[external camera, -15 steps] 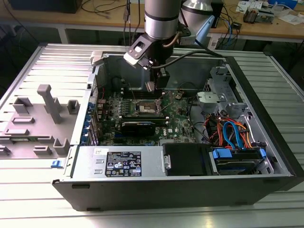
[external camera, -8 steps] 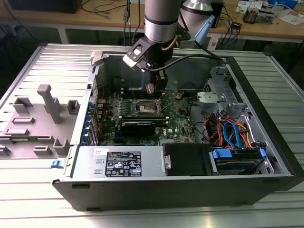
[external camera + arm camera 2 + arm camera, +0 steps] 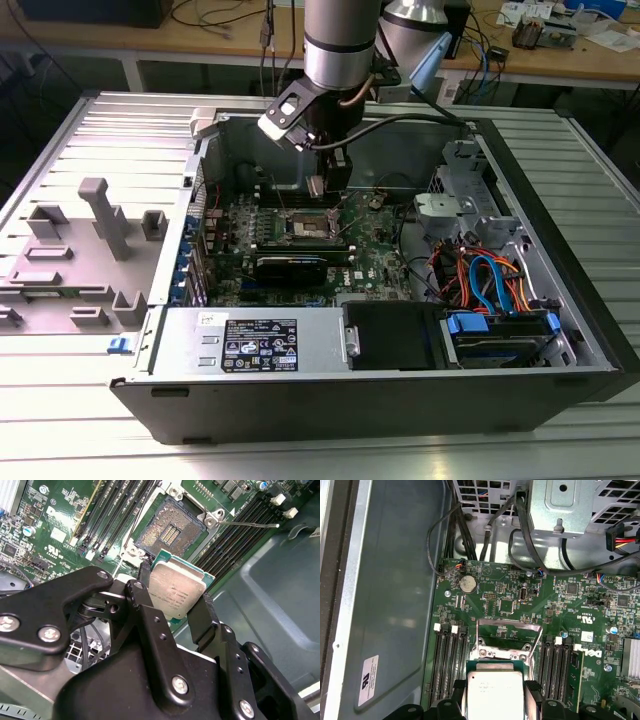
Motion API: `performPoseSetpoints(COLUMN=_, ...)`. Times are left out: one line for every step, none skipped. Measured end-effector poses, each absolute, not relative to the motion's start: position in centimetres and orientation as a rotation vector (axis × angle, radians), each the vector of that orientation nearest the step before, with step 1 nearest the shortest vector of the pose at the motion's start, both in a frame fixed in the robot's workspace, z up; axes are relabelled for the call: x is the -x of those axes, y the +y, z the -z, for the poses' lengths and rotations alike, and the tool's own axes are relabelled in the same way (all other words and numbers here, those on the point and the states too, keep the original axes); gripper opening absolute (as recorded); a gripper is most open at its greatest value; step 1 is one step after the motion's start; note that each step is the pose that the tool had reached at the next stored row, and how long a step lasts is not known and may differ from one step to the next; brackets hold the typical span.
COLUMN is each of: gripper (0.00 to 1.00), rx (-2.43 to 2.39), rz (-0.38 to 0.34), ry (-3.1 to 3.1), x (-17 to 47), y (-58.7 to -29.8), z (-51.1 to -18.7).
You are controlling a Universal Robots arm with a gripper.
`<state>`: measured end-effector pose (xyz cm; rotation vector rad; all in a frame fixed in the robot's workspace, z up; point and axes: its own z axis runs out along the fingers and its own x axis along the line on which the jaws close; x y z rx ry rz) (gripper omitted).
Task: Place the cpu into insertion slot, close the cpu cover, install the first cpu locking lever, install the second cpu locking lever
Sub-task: 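Place the cpu into insertion slot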
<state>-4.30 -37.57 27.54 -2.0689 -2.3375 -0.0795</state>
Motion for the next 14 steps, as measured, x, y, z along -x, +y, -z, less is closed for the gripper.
performPoseSetpoints(gripper=0.55, rx=2.069, rz=0.080, ry=-2.337, x=4.3, y=-37.6, z=-27.5)
performPoseSetpoints(gripper=0.55, rx=2.069, rz=0.080, ry=-2.338, x=4.3, y=-37.6, z=-27.5)
performPoseSetpoints(gripper=0.55, rx=2.069, rz=0.080, ry=-2.338, x=4.3, y=-37.6, z=-27.5)
performPoseSetpoints(gripper=0.55, rx=2.069, rz=0.080, ry=-2.337, x=4.3, y=-37.6, z=-27.5)
performPoseSetpoints(gripper=0.55, rx=2.069, rz=0.080, ry=-2.337, x=4.3, y=-37.6, z=-27.5)
performPoseSetpoints(gripper=0.55, rx=2.069, rz=0.080, ry=-2.337, x=4.3, y=-37.6, z=-27.5)
performPoseSetpoints(gripper=0.55, rx=2.069, rz=0.080, ry=-2.337, x=4.3, y=-37.6, z=-27.5)
performPoseSetpoints(gripper=0.55, rx=2.069, rz=0.080, ry=-2.337, x=4.3, y=-37.6, z=-27.5)
performPoseSetpoints(gripper=0.55, rx=2.069, rz=0.080, ry=-2.337, x=4.3, y=-37.6, z=-27.4)
performPoseSetpoints(gripper=0.55, rx=2.069, rz=0.080, ry=-2.337, x=4.3, y=-37.6, z=-27.4)
performPoseSetpoints(gripper=0.55, rx=2.069, rz=0.079, ry=-2.337, x=4.3, y=-37.6, z=-27.3)
performPoseSetpoints(gripper=0.55, rx=2.080, rz=0.079, ry=-2.328, x=4.3, y=-37.6, z=-26.9)
performPoseSetpoints(gripper=0.55, rx=2.121, rz=0.079, ry=-2.292, x=4.3, y=-37.6, z=-25.6)
performPoseSetpoints(gripper=0.55, rx=2.147, rz=0.079, ry=-2.269, x=4.6, y=-37.6, z=-24.9)
